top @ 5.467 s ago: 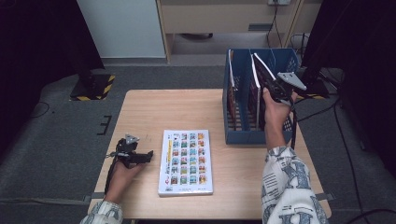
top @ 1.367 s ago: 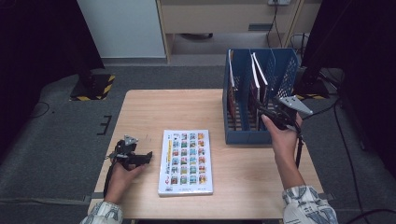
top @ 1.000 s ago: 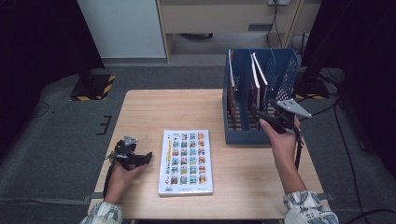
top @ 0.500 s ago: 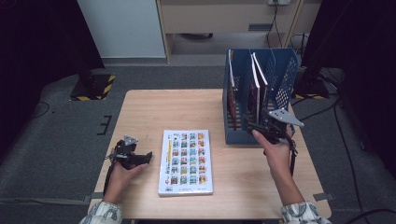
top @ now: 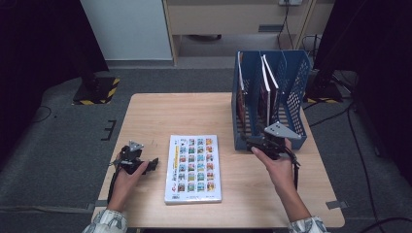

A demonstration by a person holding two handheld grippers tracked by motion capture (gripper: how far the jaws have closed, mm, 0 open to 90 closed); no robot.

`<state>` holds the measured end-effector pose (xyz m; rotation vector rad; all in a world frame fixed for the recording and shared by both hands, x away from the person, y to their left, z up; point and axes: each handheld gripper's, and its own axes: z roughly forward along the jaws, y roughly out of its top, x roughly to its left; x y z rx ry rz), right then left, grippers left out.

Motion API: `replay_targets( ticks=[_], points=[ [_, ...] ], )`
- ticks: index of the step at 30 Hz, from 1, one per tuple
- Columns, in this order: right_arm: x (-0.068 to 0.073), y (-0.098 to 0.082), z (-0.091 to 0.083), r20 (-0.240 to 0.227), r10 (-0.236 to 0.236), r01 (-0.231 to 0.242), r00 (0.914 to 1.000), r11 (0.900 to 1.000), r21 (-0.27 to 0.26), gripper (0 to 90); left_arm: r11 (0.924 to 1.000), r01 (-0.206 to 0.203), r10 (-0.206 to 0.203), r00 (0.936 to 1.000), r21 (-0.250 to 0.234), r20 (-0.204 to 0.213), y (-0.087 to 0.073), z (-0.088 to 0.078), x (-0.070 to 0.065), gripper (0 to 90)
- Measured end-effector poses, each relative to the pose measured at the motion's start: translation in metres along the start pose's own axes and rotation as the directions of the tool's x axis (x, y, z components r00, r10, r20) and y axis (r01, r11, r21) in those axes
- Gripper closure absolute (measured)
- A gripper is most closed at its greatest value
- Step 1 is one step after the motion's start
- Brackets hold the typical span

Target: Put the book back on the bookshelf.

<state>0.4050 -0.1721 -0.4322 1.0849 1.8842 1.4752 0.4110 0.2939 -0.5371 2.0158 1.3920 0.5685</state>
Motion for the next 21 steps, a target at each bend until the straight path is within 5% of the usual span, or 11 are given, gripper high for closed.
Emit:
replay_targets(
  ticks=[14,21],
  points=[
    [0.032,-0.027,0.019,-0.084,-0.053,0.062,0.995,0.993,0.104,24.0,1.0,-0.007,0.008,1.0,-0.003,0.005,0.0,-0.002,0.001,1.8],
    [0.046,-0.042,0.03,-0.12,-0.093,0.112,0.9884,0.98,0.163,22.5,0.9969,0.007,-0.003,0.9987,-0.078,0.052,0.006,-0.014,-0.001,7.9]
  ],
)
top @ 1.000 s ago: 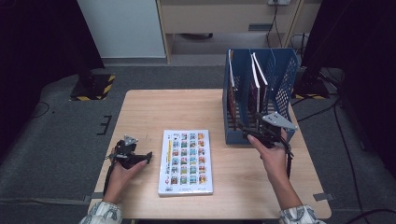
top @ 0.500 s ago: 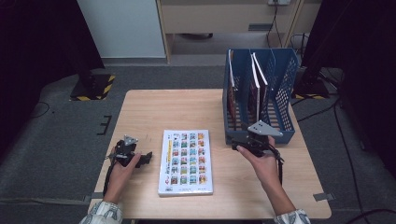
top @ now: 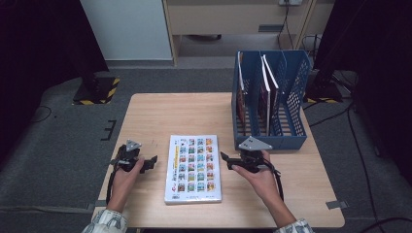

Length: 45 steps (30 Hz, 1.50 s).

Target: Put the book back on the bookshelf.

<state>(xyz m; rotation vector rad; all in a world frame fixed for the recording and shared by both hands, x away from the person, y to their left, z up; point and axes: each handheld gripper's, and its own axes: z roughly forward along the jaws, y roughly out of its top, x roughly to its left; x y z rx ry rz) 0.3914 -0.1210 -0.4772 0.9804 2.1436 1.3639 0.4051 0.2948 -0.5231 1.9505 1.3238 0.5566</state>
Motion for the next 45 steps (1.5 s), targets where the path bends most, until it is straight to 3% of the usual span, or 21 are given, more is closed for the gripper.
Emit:
replay_targets(
  ticks=[7,15,19,26,32,36,45],
  points=[
    [0.008,-0.006,0.01,-0.012,-0.016,0.017,0.9998,0.999,0.039,20.2,0.9983,-0.019,0.022,0.9981,-0.055,0.057,0.008,-0.011,-0.016,12.7],
    [0.018,-0.012,0.021,-0.058,-0.053,0.058,0.9969,0.994,0.094,33.8,0.9972,-0.036,0.045,0.9897,-0.066,0.136,0.016,-0.018,-0.038,19.1],
    [0.02,-0.015,0.027,-0.058,-0.067,0.074,0.996,0.991,0.115,35.4,0.9976,-0.046,0.055,0.9847,-0.052,0.166,0.018,-0.016,-0.048,20.5],
    [0.015,-0.022,0.033,-0.055,-0.012,0.019,0.9984,0.991,0.129,33.7,0.9981,-0.06,0.061,0.9786,-0.014,0.197,0.017,-0.007,-0.06,23.6],
    [0.014,-0.024,0.036,-0.059,0.007,0.002,0.9982,0.989,0.148,30.4,0.9984,-0.056,0.053,0.9781,0.007,0.201,0.015,-0.001,-0.061,24.2],
    [0.015,-0.027,0.039,-0.071,0.002,0.01,0.9975,0.985,0.17,27.6,0.9986,-0.042,0.034,0.9746,0.031,0.221,0.012,0.004,-0.062,23.7],
    [0.019,-0.032,0.046,-0.085,0.002,0.017,0.9964,0.976,0.219,25.5,0.9965,-0.051,0.035,0.973,0.067,0.228,0.01,0.012,-0.063,23.3]
  ],
)
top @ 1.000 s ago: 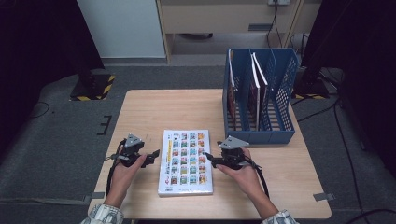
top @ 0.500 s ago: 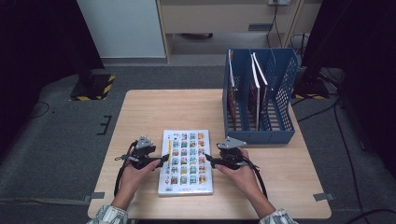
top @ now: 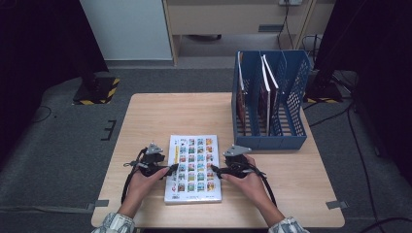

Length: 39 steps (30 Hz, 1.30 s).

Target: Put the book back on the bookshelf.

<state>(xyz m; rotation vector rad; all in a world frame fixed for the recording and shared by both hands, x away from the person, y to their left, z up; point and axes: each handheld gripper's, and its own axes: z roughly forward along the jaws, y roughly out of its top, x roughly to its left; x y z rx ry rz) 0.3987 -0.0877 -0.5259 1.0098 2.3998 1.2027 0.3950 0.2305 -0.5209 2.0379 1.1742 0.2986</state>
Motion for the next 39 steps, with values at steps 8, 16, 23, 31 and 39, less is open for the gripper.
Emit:
replay_targets(
  ticks=[8,16,23,31,39],
  points=[
    [-0.002,-0.002,0.003,-0.015,0.016,-0.016,0.9998,1.0,0.005,23.7,1.0,0.009,-0.009,0.9998,0.001,0.02,0.0,0.003,0.0,23.6],
    [-0.002,-0.004,0.006,-0.038,0.045,-0.045,0.9983,0.999,-0.007,23.8,0.9995,0.033,-0.032,0.9973,0.0,0.066,0.0,0.007,0.0,25.7],
    [-0.002,-0.005,0.008,-0.061,0.07,-0.071,0.9956,0.997,-0.009,24.1,0.9988,0.049,-0.049,0.9962,0.003,0.072,0.001,0.009,0.001,26.3],
    [0.0,-0.005,0.01,-0.093,0.088,-0.089,0.9918,0.996,-0.009,24.3,0.9985,0.053,-0.052,0.9974,-0.014,0.05,0.003,0.011,0.001,26.1],
    [0.003,-0.005,0.011,-0.131,0.105,-0.104,0.9858,0.995,0.012,23.8,0.9884,0.124,-0.118,0.9905,-0.088,0.071,0.008,-0.003,0.004,43.0]
  ],
)
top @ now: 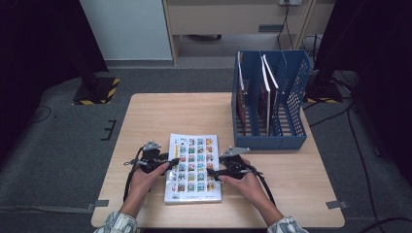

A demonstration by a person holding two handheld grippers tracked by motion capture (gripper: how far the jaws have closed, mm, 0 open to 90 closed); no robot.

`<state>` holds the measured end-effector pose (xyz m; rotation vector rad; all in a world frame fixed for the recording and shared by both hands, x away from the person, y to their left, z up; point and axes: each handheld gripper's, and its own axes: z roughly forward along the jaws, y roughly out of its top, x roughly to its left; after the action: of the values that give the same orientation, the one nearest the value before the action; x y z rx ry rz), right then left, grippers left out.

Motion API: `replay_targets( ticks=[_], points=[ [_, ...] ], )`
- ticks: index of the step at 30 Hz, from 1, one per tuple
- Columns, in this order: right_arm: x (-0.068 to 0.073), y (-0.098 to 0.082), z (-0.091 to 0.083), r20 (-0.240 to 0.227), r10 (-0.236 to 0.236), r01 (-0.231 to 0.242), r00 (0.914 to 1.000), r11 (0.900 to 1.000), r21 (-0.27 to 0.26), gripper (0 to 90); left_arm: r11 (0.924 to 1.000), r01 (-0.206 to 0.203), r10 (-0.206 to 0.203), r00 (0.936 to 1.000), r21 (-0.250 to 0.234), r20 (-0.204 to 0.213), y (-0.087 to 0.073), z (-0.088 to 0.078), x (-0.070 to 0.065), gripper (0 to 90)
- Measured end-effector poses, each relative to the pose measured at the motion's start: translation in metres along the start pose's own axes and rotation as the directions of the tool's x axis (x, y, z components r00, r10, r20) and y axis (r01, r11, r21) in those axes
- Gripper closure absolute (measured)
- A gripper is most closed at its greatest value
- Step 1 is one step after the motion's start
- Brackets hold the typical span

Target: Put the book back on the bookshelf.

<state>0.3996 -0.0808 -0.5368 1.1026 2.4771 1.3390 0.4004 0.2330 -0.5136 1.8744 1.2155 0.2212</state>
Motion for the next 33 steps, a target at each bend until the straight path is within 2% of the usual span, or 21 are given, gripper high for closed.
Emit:
replay_targets(
  ticks=[4,5,6,7,8,9,12,13,14,17,19,20,25,30,33],
  points=[
    [0.0,0.0,0.0,0.002,-0.004,0.004,1.0,1.0,-0.001,23.8,0.9998,-0.014,0.014,0.9996,-0.017,0.025,0.003,-0.006,-0.005,47.1],
    [0.0,0.0,0.0,0.002,-0.004,0.004,1.0,1.0,-0.001,23.8,0.9998,-0.018,0.019,0.999,-0.01,0.041,0.003,-0.007,-0.006,48.6],
    [0.0,0.0,0.0,0.001,-0.007,0.007,1.0,1.0,-0.001,23.7,0.9999,-0.016,0.016,0.9971,0.001,0.074,0.003,-0.006,-0.008,51.2],
    [0.0,0.0,0.0,0.0,-0.004,0.004,1.0,1.0,0.001,23.7,0.9997,-0.025,0.024,0.9962,0.007,0.083,0.002,-0.005,-0.011,51.7],
    [0.0,0.0,0.0,-0.001,-0.003,0.003,1.0,1.0,0.002,23.7,0.9989,-0.046,0.046,0.9969,0.009,0.064,0.002,-0.005,-0.015,51.5],
    [0.0,0.0,0.0,-0.001,-0.002,0.002,1.0,1.0,0.0,23.7,0.9984,-0.056,0.055,0.9963,0.01,0.065,0.003,-0.004,-0.017,51.5],
    [0.0,0.0,0.0,-0.003,0.0,0.0,1.0,1.0,0.002,23.6,0.9984,-0.055,0.054,0.9951,0.008,0.082,0.005,-0.003,-0.02,52.2],
    [0.0,0.0,0.0,-0.003,-0.002,0.002,1.0,1.0,0.0,23.6,0.9981,-0.058,0.056,0.9939,0.019,0.095,0.005,0.003,-0.023,52.1],
    [0.0,0.0,0.0,-0.003,-0.001,0.001,1.0,1.0,0.0,23.6,0.9971,-0.07,0.068,0.9934,0.028,0.093,0.005,0.007,-0.025,52.0],
    [0.0,0.0,0.0,-0.004,0.0,0.0,1.0,1.0,0.0,23.6,0.997,-0.073,0.071,0.9948,0.027,0.073,0.007,0.017,-0.029,52.4],
    [-0.001,0.0,0.0,-0.005,-0.003,0.003,1.0,1.0,0.001,23.5,0.9969,-0.074,0.072,0.9949,0.025,0.07,0.007,0.019,-0.03,57.6],
    [-0.001,0.0,0.0,-0.005,-0.001,0.001,1.0,1.0,0.001,23.4,0.9969,-0.076,0.075,0.9958,0.02,0.053,0.007,0.02,-0.031,62.1],
    [-0.001,0.0,0.0,-0.008,-0.001,0.001,1.0,1.0,0.003,22.6,0.9975,-0.07,0.071,0.9957,-0.013,0.06,0.008,0.015,-0.032,78.6],
    [-0.001,-0.001,0.0,-0.016,0.016,-0.016,0.9997,1.0,0.013,20.6,0.9919,-0.112,0.116,0.9908,-0.059,0.069,0.012,0.008,-0.04,83.5],
    [0.0,-0.001,0.0,-0.02,0.018,-0.017,0.9996,1.0,0.016,19.5,0.9871,-0.139,0.144,0.9878,-0.079,0.059,0.015,0.005,-0.045,84.4]
  ],
)
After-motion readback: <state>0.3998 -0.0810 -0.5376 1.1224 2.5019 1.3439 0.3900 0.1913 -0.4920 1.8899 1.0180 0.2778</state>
